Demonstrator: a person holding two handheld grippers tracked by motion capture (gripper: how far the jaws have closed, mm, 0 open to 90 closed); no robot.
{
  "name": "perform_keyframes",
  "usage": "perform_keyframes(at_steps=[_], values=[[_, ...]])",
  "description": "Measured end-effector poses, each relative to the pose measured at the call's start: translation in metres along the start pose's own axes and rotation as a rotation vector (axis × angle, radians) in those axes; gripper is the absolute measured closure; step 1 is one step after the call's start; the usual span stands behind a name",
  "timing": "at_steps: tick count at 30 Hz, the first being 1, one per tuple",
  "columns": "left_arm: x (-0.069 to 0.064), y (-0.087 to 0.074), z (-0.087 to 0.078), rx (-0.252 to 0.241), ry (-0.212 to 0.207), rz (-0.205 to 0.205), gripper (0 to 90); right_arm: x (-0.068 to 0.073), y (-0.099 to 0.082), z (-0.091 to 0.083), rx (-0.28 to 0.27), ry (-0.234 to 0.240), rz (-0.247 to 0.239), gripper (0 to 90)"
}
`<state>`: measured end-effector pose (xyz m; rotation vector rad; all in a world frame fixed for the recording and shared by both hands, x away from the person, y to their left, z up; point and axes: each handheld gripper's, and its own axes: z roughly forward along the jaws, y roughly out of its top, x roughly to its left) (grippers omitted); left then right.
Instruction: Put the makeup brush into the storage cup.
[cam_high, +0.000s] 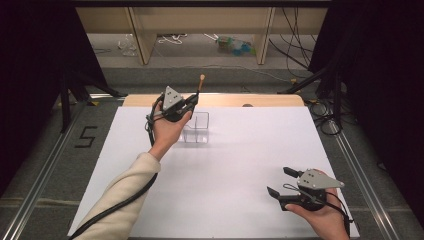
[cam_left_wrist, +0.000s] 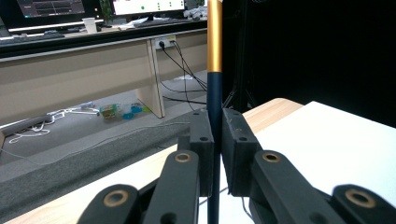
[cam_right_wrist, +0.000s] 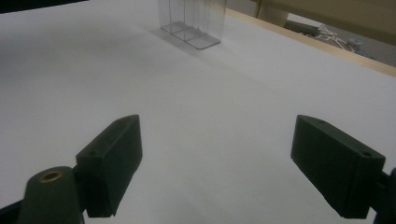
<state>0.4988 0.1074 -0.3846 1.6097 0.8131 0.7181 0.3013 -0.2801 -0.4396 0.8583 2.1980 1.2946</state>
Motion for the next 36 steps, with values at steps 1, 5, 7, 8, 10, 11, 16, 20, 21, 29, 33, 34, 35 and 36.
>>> perform_keyframes(at_steps=[1,5,7,8,10,11,16,20,21,29,33,34,35,36], values=[[0.0004,-0.0006,0.0002,0.002,0.0,-0.001,83.4,0.0,0.0002,-0.0007,0.006,-0.001,0.001,17.6],[0.001,-0.0015,0.0009,0.001,0.0,0.0,83.4,-0.0001,-0.0002,0.001,-0.012,0.0,0.0,17.6],[0.0013,-0.0019,0.0012,0.001,-0.001,0.001,83.4,-0.0002,-0.0002,0.0011,-0.011,0.0,-0.001,17.6],[0.001,-0.0029,0.002,-0.001,-0.003,-0.001,83.4,-0.0001,-0.0003,0.0011,-0.014,-0.002,0.0,17.6],[0.0012,-0.0035,0.0023,0.002,-0.002,0.001,83.4,-0.0002,-0.0004,0.0011,-0.014,-0.002,0.0,17.6],[0.0014,-0.0038,0.0024,0.004,-0.002,0.004,83.4,-0.0002,-0.0004,0.0011,-0.014,-0.002,0.0,17.6],[0.0016,-0.0047,0.0026,0.003,-0.001,0.001,83.4,-0.0001,-0.0004,0.0012,-0.013,-0.003,-0.001,17.6],[0.0026,-0.0052,0.0033,0.004,0.0,0.005,83.4,-0.0001,-0.0004,0.0012,-0.012,-0.003,-0.001,17.6],[0.0028,-0.0055,0.0036,0.005,0.0,0.005,83.4,-0.0002,-0.0004,0.0012,-0.012,-0.003,-0.001,17.6],[0.0033,-0.0075,0.0044,0.01,0.002,0.004,83.4,-0.0001,-0.0004,0.0012,-0.013,-0.001,0.0,17.6],[0.0037,-0.0089,0.0047,0.013,0.004,0.004,83.4,-0.0002,-0.0004,0.0012,-0.013,-0.003,-0.001,17.6],[0.0039,-0.0093,0.0049,0.014,0.003,0.003,83.4,-0.0001,-0.0004,0.0011,-0.013,-0.001,-0.001,17.6],[0.0041,-0.0096,0.0049,0.016,0.004,0.004,83.4,-0.0002,-0.0004,0.0012,-0.012,-0.002,0.0,17.6],[0.0044,-0.01,0.005,0.018,0.006,0.004,83.4,-0.0002,-0.0004,0.0012,-0.013,-0.001,0.0,17.6]])
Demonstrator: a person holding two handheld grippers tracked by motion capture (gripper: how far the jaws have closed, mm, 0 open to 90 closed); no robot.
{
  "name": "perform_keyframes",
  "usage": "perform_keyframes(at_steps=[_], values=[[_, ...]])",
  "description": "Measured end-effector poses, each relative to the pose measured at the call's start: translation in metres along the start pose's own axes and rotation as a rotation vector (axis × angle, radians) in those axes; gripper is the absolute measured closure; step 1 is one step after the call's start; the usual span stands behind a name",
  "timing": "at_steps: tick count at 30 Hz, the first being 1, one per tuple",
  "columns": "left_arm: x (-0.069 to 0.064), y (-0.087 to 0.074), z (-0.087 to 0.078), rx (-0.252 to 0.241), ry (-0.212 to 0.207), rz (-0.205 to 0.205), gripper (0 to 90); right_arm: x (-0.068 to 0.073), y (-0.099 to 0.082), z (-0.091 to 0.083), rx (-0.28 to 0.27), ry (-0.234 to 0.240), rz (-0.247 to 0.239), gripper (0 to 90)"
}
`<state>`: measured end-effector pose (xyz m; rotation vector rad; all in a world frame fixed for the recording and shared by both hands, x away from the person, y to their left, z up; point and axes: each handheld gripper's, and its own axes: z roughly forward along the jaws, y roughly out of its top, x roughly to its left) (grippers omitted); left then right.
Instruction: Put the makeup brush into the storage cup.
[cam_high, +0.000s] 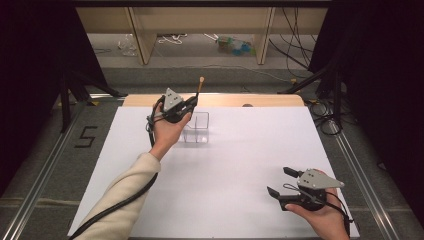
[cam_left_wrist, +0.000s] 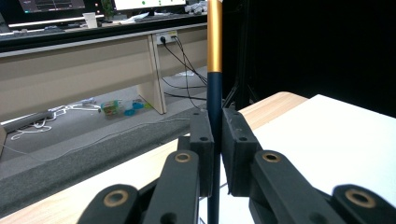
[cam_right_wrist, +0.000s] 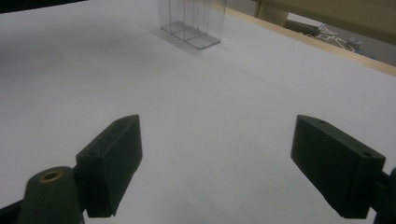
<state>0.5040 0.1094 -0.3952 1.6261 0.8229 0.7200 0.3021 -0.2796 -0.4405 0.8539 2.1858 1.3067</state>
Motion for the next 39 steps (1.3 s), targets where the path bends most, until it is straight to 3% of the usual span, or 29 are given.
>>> perform_keyframes(at_steps=[39], values=[[0.0027,-0.0103,0.0029,0.019,0.007,-0.006,83.4,0.0001,0.0,0.0,0.0,0.0,0.0,17.6]])
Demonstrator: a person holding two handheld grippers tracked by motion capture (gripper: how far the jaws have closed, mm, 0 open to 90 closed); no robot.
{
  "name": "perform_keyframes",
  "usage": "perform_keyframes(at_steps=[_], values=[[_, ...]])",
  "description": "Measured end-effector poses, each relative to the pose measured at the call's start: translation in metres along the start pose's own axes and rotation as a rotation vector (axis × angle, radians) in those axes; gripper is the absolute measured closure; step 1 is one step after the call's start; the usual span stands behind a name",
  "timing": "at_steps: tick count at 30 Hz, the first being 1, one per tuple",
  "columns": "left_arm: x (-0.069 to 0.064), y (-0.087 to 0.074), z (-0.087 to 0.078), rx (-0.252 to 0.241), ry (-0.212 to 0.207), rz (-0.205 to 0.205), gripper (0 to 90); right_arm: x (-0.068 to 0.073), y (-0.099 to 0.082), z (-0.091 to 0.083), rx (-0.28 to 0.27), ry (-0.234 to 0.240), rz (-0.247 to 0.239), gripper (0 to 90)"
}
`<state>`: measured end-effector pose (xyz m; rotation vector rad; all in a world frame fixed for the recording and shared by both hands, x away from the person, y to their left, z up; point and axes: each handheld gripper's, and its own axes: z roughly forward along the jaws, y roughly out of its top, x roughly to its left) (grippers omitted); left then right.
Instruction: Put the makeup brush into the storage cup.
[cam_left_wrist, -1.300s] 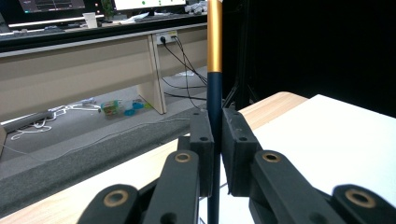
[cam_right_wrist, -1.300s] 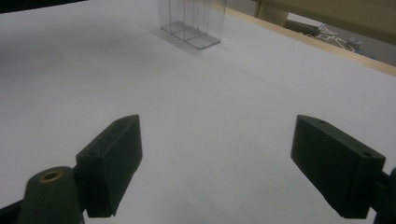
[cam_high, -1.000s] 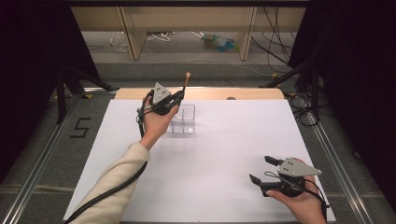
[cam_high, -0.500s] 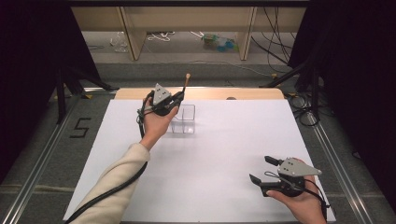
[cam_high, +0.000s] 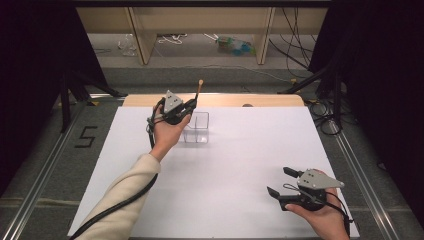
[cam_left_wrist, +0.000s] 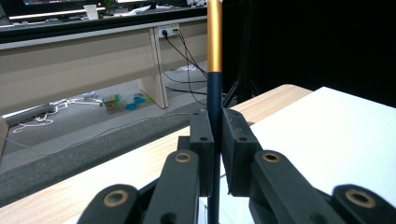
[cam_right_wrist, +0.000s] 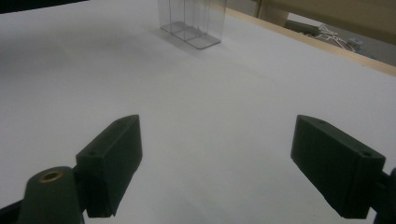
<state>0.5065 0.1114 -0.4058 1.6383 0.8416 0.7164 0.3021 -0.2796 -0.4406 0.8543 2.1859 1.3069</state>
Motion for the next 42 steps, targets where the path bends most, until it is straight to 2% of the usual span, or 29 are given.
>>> perform_keyframes(at_steps=[42], values=[[0.001,-0.011,0.001,0.025,0.005,-0.007,83.4,0.0,0.0,0.0,0.01,0.002,-0.004,17.6]])
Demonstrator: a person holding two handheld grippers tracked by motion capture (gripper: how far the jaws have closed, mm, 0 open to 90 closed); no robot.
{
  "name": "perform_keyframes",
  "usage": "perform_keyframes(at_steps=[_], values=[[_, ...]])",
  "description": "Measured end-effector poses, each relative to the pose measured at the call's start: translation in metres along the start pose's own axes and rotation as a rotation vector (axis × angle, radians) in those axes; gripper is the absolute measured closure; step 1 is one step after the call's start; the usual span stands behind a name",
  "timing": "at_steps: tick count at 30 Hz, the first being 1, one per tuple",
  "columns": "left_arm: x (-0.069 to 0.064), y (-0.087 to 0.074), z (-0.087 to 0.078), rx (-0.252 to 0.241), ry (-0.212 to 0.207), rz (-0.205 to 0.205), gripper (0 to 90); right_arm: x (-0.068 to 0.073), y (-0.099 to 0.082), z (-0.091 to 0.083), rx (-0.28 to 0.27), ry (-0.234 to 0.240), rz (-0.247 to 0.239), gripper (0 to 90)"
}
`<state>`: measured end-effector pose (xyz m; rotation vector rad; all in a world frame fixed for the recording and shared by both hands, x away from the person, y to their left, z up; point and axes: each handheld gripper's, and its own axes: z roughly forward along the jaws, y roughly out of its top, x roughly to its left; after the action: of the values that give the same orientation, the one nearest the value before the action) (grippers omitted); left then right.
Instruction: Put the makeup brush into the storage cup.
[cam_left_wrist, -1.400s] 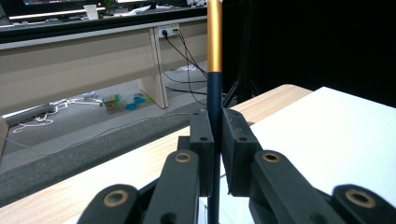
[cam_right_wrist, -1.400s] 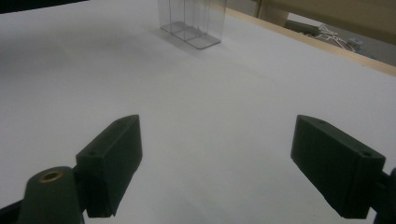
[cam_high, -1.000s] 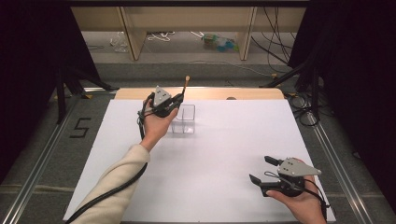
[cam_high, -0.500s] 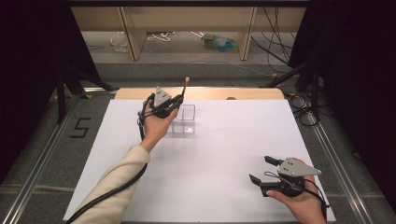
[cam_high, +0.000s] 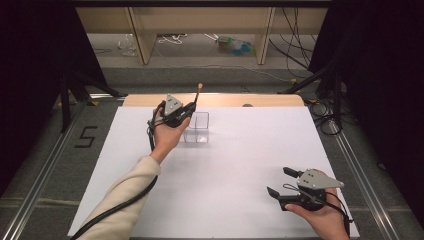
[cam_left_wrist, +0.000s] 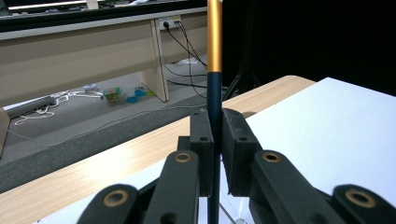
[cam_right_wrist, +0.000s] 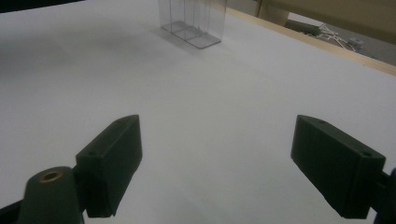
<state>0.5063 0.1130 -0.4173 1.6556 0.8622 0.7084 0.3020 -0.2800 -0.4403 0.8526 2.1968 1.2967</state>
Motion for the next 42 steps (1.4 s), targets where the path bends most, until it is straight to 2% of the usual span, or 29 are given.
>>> perform_keyframes(at_steps=[42], values=[[0.0009,-0.0088,0.0019,0.031,0.019,-0.003,83.4,0.0,0.0,0.0,0.0,0.002,0.001,17.5]])
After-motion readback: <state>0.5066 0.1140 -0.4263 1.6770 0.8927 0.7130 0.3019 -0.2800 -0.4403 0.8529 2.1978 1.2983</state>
